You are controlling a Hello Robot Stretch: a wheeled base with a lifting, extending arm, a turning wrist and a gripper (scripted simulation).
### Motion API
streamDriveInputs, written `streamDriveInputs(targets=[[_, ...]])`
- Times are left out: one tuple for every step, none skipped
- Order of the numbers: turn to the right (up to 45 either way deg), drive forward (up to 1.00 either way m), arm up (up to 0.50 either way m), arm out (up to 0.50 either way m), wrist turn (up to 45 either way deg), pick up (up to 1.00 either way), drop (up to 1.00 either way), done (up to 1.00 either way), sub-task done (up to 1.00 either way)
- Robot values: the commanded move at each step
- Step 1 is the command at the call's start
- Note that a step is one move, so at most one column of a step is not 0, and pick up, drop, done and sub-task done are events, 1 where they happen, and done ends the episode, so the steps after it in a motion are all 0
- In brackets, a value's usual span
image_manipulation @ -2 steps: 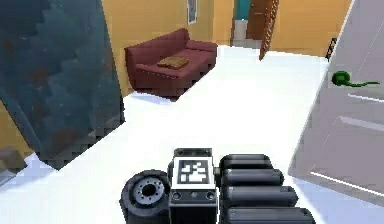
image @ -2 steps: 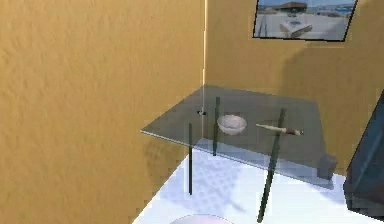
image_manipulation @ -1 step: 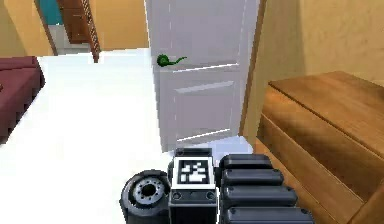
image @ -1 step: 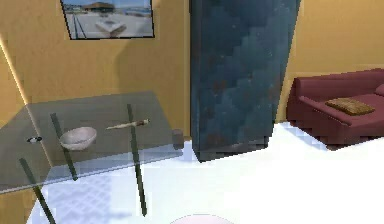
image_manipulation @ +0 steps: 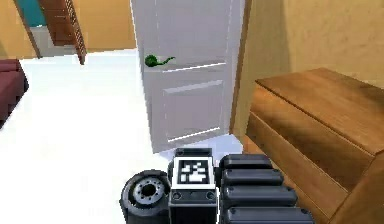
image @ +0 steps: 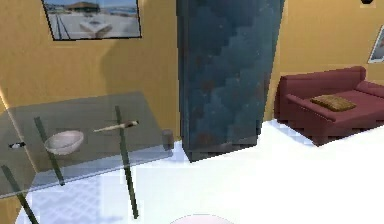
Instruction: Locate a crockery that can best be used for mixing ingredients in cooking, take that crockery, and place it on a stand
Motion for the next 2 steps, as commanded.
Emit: streamDriveInputs(targets=[[-45.0, 0.00, 0.00, 0.00, 0.0, 0.00, 0.00, 0.00, 0.00], [-45.0, 0.00, 0.00, 0.00, 0.0, 0.00, 0.00, 0.00, 0.00]])
